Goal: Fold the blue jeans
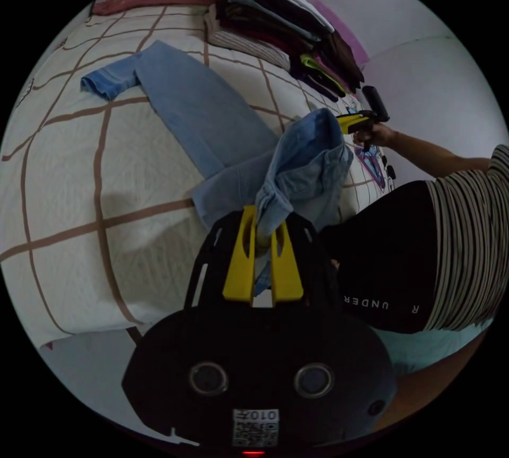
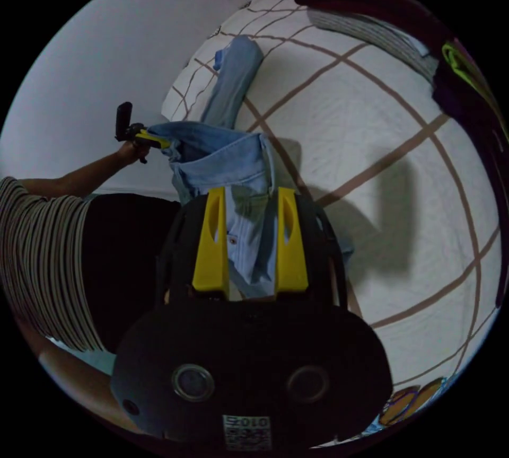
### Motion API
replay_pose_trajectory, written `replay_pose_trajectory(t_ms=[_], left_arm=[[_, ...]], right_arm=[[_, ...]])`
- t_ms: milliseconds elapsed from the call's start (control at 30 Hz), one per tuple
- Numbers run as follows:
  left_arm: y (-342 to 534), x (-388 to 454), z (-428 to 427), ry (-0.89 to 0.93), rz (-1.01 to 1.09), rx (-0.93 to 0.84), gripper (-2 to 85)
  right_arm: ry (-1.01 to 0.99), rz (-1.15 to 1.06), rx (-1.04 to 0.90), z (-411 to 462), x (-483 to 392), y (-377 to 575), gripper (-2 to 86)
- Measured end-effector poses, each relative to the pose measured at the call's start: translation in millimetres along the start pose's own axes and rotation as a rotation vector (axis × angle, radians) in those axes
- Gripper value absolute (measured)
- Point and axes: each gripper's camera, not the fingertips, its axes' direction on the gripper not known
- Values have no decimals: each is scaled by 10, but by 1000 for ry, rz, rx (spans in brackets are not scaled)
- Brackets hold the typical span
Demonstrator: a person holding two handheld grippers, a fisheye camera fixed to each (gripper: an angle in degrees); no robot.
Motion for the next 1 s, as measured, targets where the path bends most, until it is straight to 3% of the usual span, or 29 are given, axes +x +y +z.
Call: replay_pose_trajectory(t_ms=[233,400,533,733,1000], left_arm=[[-49,385,29,21,-2,-4,5],[-188,883,-75,1,71,-25,6],[-375,1383,-462,2,191,32,8],[-1036,2714,-2017,-33,478,251,9],[-1387,5742,-4786,-285,862,486,6]], right_arm=[[-26,-6,-21,-279,-394,-266,53],[5,-8,79,-793,-819,-190,31],[62,-10,302,-1619,-1320,38,26],[259,-141,609,-3406,-2513,196,23],[561,-316,928,-5772,-4693,627,23]])
